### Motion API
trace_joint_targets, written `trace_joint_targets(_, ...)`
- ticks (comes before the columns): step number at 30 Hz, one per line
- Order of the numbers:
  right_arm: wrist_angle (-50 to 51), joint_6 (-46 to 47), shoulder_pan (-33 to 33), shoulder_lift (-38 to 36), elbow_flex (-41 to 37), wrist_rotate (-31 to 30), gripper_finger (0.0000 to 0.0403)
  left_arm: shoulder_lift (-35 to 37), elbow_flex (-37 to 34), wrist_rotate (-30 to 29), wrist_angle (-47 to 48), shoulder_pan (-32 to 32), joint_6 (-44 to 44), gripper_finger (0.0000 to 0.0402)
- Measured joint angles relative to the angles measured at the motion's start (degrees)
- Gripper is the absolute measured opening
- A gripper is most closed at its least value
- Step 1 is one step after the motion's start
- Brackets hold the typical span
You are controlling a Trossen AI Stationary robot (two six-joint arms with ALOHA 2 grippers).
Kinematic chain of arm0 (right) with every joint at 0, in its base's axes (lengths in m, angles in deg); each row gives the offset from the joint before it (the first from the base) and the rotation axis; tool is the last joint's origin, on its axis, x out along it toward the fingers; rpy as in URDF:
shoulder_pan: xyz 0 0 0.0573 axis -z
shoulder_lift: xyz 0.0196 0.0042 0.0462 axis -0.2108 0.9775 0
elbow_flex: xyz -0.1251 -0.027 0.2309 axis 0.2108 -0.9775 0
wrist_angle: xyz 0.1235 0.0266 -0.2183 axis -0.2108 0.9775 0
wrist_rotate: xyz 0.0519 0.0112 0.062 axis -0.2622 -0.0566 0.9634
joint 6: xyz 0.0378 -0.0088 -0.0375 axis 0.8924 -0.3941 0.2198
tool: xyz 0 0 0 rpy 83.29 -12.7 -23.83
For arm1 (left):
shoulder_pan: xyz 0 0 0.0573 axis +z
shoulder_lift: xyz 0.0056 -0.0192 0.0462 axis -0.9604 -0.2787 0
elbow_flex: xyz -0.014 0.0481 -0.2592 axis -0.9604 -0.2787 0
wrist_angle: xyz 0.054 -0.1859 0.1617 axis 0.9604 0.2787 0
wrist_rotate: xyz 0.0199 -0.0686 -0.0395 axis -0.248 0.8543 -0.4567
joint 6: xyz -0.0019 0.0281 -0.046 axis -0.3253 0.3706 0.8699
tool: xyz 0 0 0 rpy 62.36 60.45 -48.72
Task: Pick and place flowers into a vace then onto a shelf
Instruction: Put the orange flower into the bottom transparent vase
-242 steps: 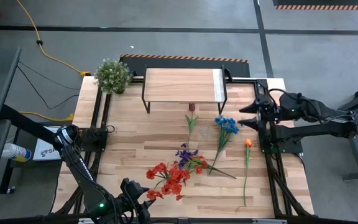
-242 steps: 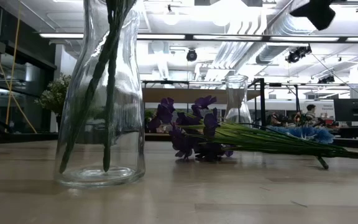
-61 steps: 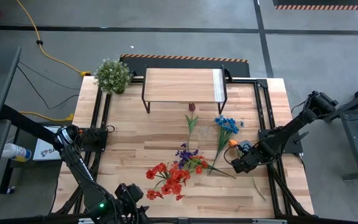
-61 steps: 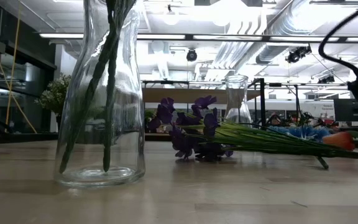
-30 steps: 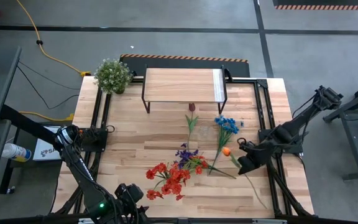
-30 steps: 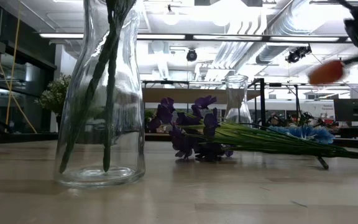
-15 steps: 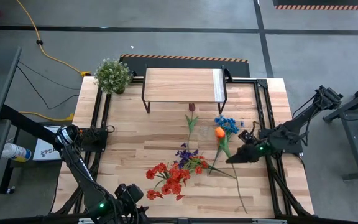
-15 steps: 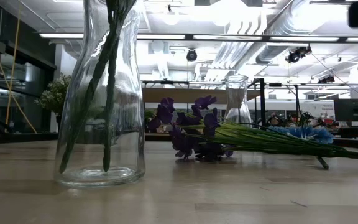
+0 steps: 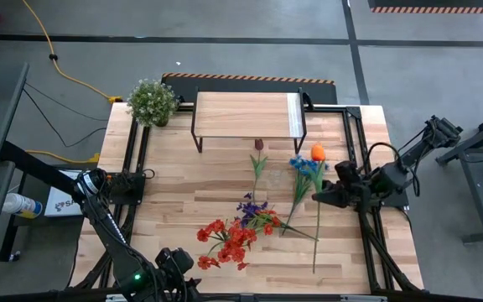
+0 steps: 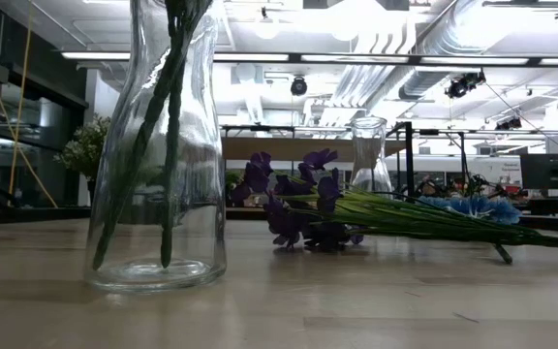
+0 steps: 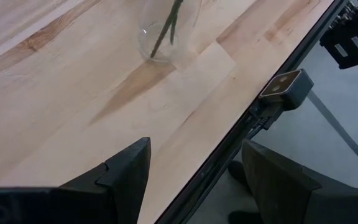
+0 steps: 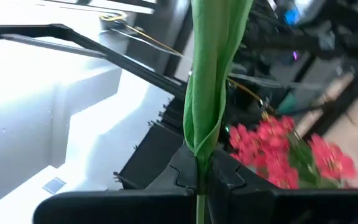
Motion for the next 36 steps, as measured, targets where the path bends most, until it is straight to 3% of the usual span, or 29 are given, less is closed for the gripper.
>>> trace_joint_targets(11,-11.31,-15.75,0.0,1.71,0.18,2.06,0.0002,0.0,-0.02,-1.89,-8.78,0.01,0.04,0.0282)
trace_joint_targets(16,-9.87,-21.09,-0.02,4.92,5.64,6.41,0.0001,0.0,-0.02,-4.12,-12.34,0.01,0.01,0.0282)
trace_joint_targets(21,2.56,-25.43,-0.02,9.55,17.54,10.47,0.0001,0.0,-0.02,-5.07,-13.03,0.01,0.0,0.0282)
trace_joint_targets(28,27.18,-30.29,-0.02,18.64,37.43,10.65,0.0,0.0,-0.02,-5.04,-13.09,0.01,0.0,0.0282)
trace_joint_targets(36,34.55,-35.03,-0.02,28.04,50.82,14.32,0.0,0.0,0.46,-3.13,-13.86,-1.1,0.0,0.0282)
